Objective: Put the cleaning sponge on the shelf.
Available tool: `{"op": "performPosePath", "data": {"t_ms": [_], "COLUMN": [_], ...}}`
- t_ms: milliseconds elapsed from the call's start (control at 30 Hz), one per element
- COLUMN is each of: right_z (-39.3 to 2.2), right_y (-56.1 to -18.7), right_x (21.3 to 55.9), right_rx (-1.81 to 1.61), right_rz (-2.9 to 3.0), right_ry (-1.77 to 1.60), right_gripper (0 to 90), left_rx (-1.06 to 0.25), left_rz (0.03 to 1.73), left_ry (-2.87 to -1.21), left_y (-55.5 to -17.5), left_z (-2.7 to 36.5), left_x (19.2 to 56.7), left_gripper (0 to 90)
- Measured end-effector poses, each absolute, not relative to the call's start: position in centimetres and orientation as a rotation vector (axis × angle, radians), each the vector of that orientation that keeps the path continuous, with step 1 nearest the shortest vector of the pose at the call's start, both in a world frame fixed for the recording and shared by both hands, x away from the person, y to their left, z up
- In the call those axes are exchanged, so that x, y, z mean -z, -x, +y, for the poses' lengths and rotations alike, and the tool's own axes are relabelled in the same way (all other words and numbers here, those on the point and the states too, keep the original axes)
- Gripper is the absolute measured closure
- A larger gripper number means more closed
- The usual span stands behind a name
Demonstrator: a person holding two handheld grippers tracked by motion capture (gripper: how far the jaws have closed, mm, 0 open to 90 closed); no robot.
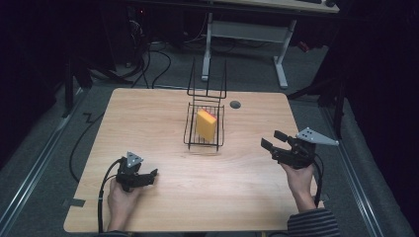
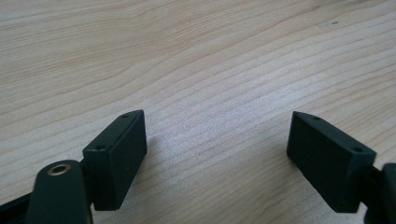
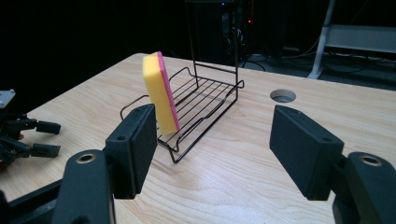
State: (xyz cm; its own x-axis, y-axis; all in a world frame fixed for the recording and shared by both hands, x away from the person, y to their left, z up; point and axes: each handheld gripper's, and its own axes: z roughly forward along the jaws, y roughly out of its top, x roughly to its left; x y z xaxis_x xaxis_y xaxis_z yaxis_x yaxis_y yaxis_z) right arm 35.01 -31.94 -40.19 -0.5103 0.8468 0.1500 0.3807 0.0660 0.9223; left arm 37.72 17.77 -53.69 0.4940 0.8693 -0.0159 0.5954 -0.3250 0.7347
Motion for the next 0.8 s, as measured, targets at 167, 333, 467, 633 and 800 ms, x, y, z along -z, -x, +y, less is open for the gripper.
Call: {"op": "performPosePath", "data": {"t_ms": [167,333,467,633,800], "right_z": [-32.4,-32.8,-33.0,-33.2,-33.4], "right_y": [-34.4,-34.0,-33.7,-33.5,-33.3], "right_x": [40.5,41.0,41.5,42.4,43.2], "right_rx": [-1.442,-1.447,-1.448,-1.434,-1.425], "right_rz": [1.910,1.900,1.897,1.896,1.896], "right_ry": [-1.231,-1.244,-1.254,-1.272,-1.285], "right_gripper": [32.6,32.7,32.7,32.7,32.7], "left_rx": [-0.507,-0.507,-0.507,-0.507,-0.507], "left_rz": [1.200,1.200,1.201,1.201,1.200], "left_ry": [-2.045,-2.045,-2.044,-2.044,-2.045], "left_y": [-37.7,-37.7,-37.7,-37.7,-37.7], "left_z": [17.8,17.8,17.8,17.8,17.8], "left_x": [53.7,53.7,53.7,53.7,53.7], "left_gripper": [20.6,20.6,20.6,20.6,20.6]}}
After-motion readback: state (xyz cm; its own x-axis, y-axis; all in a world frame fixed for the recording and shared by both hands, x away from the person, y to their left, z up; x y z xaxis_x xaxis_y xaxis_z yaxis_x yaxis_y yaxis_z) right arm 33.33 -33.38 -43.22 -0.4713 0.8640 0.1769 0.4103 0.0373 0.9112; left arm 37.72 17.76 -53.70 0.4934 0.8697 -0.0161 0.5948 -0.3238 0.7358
